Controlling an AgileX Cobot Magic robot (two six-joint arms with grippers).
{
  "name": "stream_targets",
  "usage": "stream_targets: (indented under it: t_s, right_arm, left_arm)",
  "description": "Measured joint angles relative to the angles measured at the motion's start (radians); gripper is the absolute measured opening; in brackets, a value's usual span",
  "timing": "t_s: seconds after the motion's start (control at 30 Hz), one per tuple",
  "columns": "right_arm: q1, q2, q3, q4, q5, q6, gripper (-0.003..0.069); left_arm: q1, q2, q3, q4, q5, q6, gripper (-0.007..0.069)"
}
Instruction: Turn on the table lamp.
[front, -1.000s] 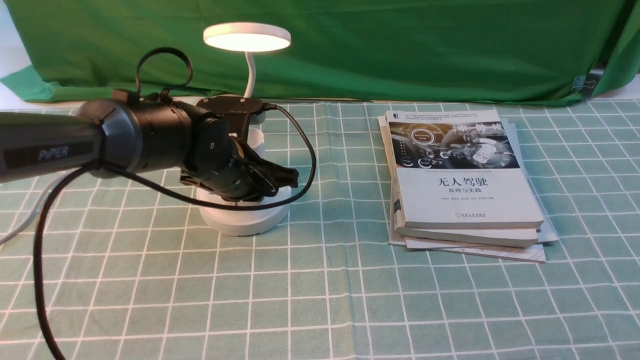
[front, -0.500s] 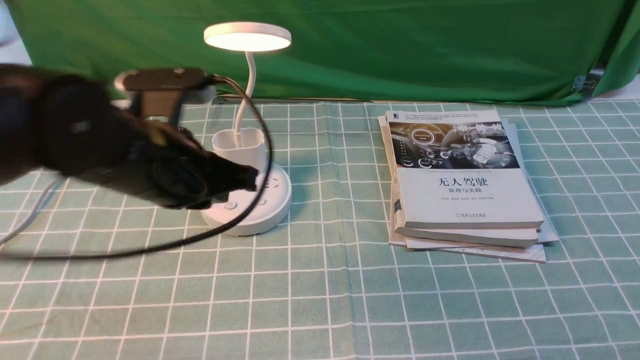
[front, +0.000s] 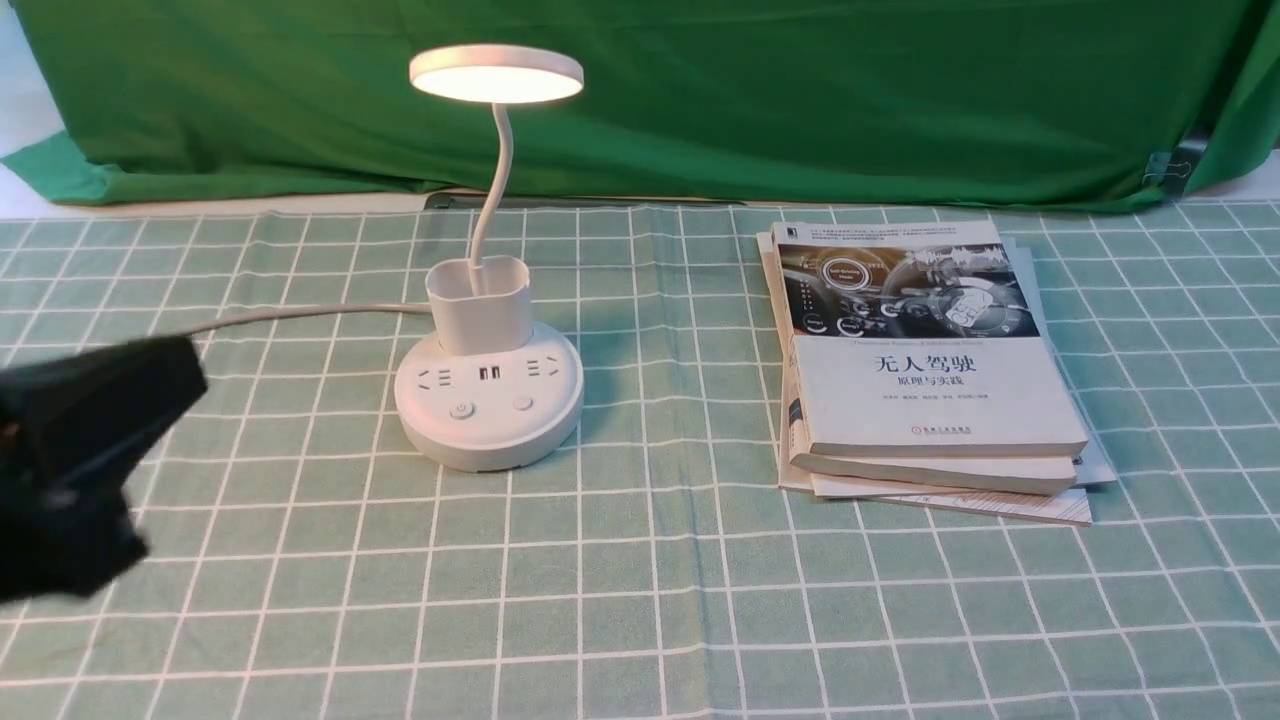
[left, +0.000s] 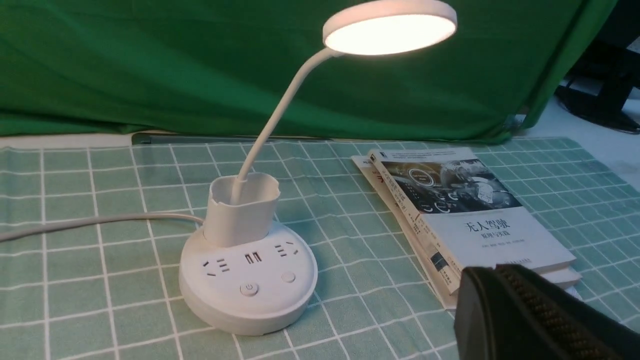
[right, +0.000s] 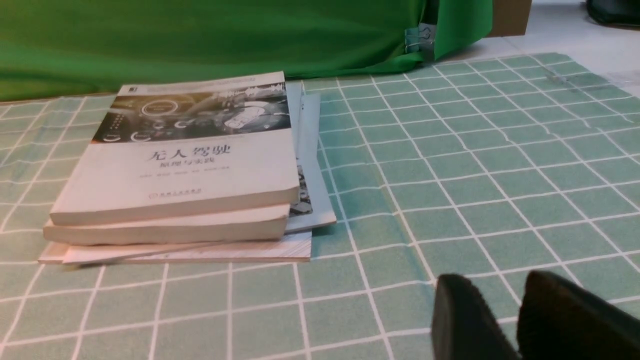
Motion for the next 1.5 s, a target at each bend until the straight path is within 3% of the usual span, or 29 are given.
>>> stream_targets:
  t_s: [0.43, 0.6, 0.73, 0.8, 0.93, 1.03, 1.3, 1.5]
  right_arm:
    - [0.000, 0.000, 0.000, 0.000, 0.000, 0.000, 0.0238]
    - [0.000, 0.000, 0.000, 0.000, 0.000, 0.000, 0.0238]
    - [0.000, 0.000, 0.000, 0.000, 0.000, 0.000, 0.0238]
    - [0.000, 0.000, 0.000, 0.000, 0.000, 0.000, 0.0238]
    - [0.000, -0.001, 0.000, 0.000, 0.000, 0.000, 0.0238]
    - [0.000, -0.002, 0.000, 0.000, 0.000, 0.000, 0.0238]
    - [0.000, -0.002, 0.000, 0.000, 0.000, 0.000, 0.0238]
    - [0.000, -0.002, 0.000, 0.000, 0.000, 0.000, 0.0238]
  left_arm:
    - [0.003, -0.158, 0.108, 0.072, 0.059, 0.032, 0.0021]
    - [0.099, -0.303, 0.226, 0.105, -0.131, 0.041, 0.0021]
    - [0.284, -0.456, 0.372, 0.160, -0.479, 0.052, 0.0021]
    - [0.344, -0.487, 0.425, 0.166, -0.580, 0.052, 0.0021]
    - [0.415, -0.497, 0.523, 0.167, -0.687, 0.051, 0.0021]
    - [0.424, -0.497, 0.545, 0.162, -0.612, 0.035, 0.0021]
    - [0.428, -0.499, 0.548, 0.140, -0.105, -0.056, 0.0021]
    - [0.428, -0.499, 0.549, 0.140, -0.082, -0.018, 0.0021]
